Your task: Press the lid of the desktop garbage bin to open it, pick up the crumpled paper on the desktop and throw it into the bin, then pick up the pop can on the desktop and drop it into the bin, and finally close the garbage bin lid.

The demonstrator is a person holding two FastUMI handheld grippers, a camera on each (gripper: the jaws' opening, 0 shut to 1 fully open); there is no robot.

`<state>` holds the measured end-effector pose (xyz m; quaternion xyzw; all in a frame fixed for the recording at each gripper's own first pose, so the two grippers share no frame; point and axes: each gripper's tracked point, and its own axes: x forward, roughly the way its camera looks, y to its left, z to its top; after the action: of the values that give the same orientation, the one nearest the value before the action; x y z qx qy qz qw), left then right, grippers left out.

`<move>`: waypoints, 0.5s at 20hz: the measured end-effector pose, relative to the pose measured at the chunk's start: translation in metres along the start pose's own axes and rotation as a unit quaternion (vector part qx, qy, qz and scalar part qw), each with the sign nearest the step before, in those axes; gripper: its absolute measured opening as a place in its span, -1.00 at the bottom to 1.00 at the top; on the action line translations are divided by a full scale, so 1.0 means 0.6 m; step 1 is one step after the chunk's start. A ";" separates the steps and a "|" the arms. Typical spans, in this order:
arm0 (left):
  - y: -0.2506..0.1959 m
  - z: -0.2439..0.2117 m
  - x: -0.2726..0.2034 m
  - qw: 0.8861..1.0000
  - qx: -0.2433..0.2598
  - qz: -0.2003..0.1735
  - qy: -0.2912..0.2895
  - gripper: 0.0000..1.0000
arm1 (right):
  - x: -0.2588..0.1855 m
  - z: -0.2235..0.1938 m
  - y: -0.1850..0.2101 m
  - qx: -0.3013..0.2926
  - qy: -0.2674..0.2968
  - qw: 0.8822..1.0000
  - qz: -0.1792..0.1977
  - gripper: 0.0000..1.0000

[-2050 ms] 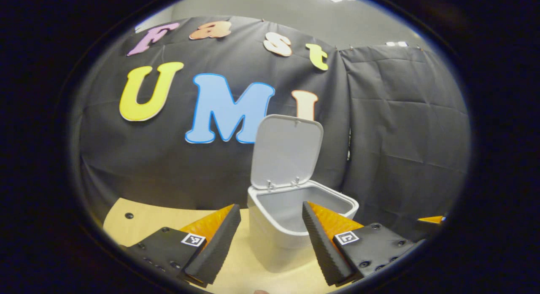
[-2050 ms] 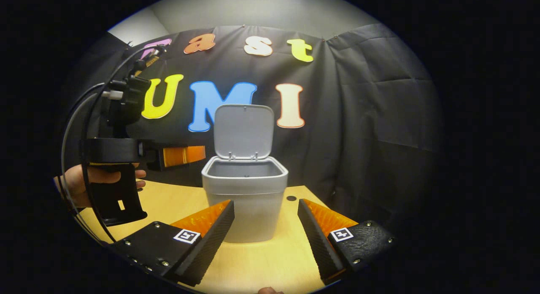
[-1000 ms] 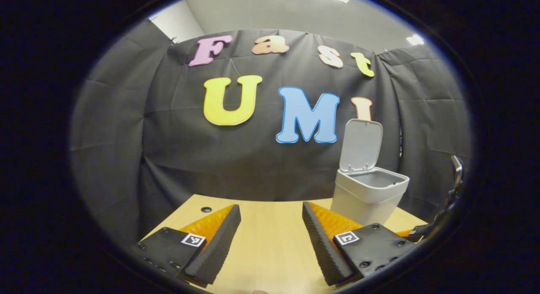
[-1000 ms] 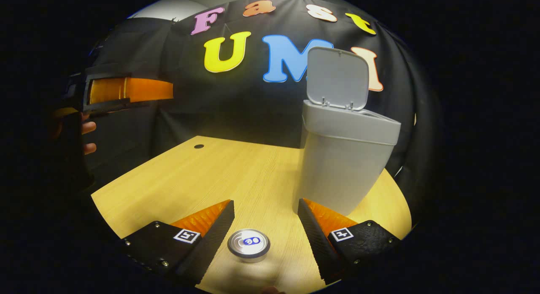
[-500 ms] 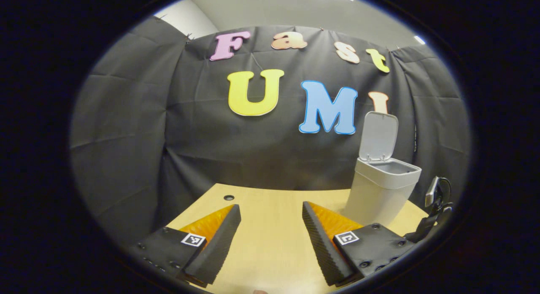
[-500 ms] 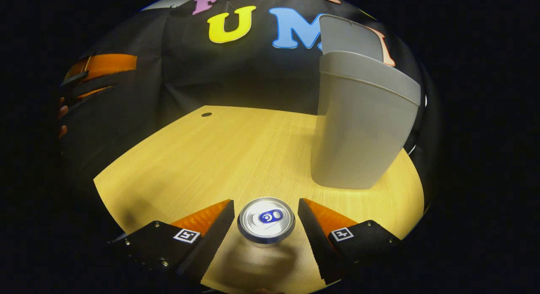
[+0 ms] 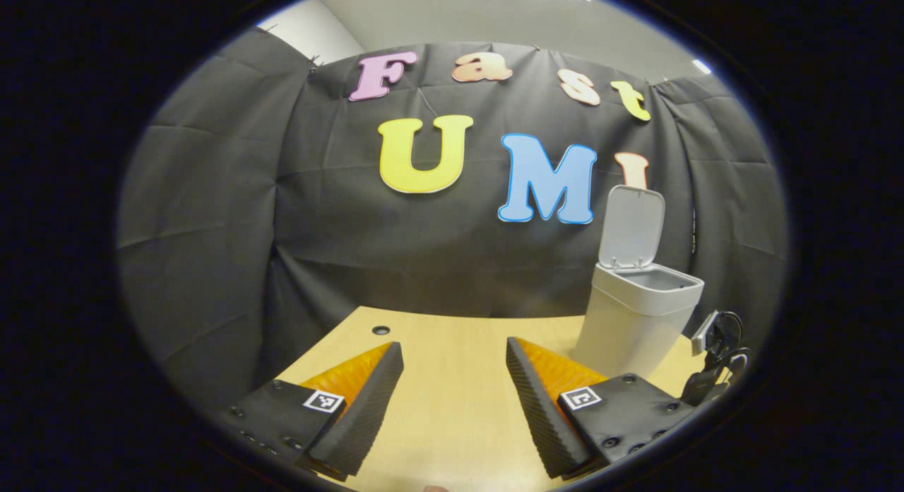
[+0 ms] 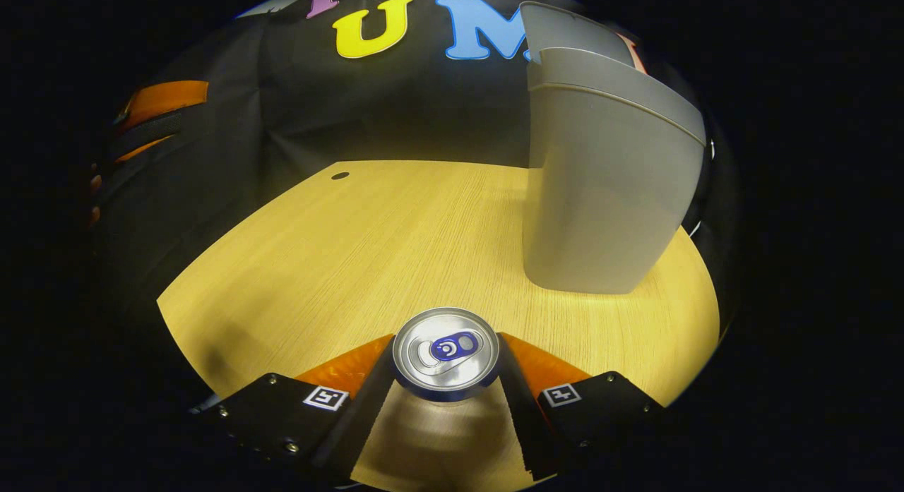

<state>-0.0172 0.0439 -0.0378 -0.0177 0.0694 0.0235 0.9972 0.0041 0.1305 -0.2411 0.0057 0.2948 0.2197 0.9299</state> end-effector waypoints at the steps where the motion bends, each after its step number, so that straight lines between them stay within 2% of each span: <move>1: -0.001 -0.002 0.001 1.000 -0.001 0.000 0.000 0.91 | 0.001 0.000 -0.001 -0.003 0.001 1.000 0.000 0.67; 5: 0.000 0.000 0.002 1.000 -0.002 0.004 -0.003 0.91 | -0.014 0.015 -0.004 0.000 -0.013 1.000 0.001 0.63; 10: 0.000 0.000 0.006 1.000 -0.006 0.007 -0.003 0.92 | -0.065 0.105 -0.025 -0.011 -0.077 0.997 -0.005 0.63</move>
<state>-0.0136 0.0443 -0.0381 -0.0234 0.0659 0.0311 0.9971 0.0164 0.1084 -0.1696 0.0111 0.2196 0.2172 0.9510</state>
